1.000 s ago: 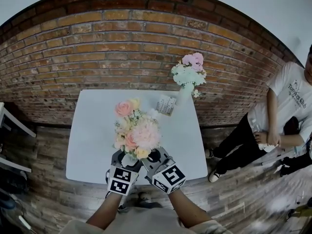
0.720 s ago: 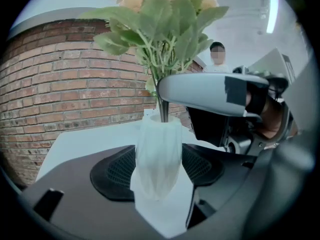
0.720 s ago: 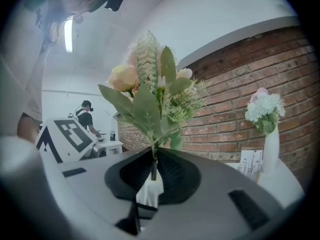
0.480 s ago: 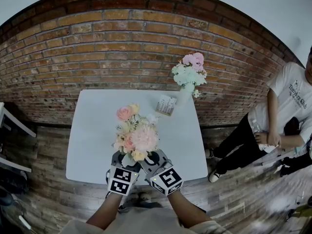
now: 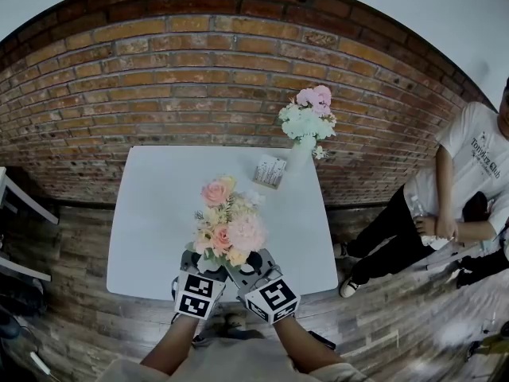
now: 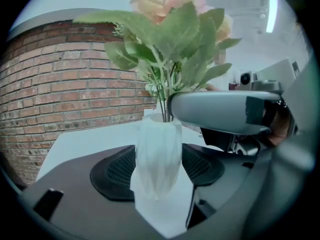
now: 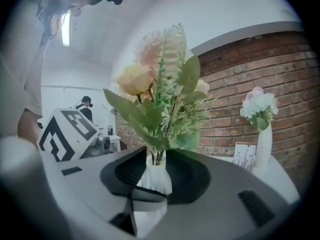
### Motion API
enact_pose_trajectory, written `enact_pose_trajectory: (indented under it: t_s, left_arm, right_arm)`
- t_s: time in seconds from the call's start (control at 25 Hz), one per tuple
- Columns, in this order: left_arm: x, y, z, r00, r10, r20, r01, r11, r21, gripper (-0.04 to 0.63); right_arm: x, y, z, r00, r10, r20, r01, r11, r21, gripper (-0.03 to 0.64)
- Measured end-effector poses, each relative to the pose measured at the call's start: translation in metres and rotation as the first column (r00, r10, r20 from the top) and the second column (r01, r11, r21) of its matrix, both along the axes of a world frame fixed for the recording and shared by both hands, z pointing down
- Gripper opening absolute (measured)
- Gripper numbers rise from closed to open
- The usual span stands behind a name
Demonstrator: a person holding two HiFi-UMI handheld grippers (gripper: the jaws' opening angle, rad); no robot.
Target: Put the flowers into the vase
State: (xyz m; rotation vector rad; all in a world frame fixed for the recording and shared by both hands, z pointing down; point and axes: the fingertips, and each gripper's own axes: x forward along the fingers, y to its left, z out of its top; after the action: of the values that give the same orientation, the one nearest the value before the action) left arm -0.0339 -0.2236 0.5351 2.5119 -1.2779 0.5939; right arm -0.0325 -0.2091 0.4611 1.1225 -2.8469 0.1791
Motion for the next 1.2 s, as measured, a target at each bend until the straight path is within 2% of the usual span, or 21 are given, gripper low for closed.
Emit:
enact_pose_trajectory:
  t_s: [1.04, 1.2]
  left_arm:
    - [-0.002, 0.005, 0.003, 1.0, -0.008, -0.009, 0.008, 1.0, 0.019, 0.291]
    - [-0.002, 0.005, 0.002, 1.0, -0.014, -0.014, 0.014, 1.0, 0.018, 0.291]
  right_arm:
    - [0.045, 0.025, -0.009, 0.988, 0.155, -0.017, -0.155, 0.987, -0.032, 0.112]
    - [0.047, 0.026, -0.007, 0.985, 0.166, -0.037, -0.168, 0.984, -0.051, 0.082]
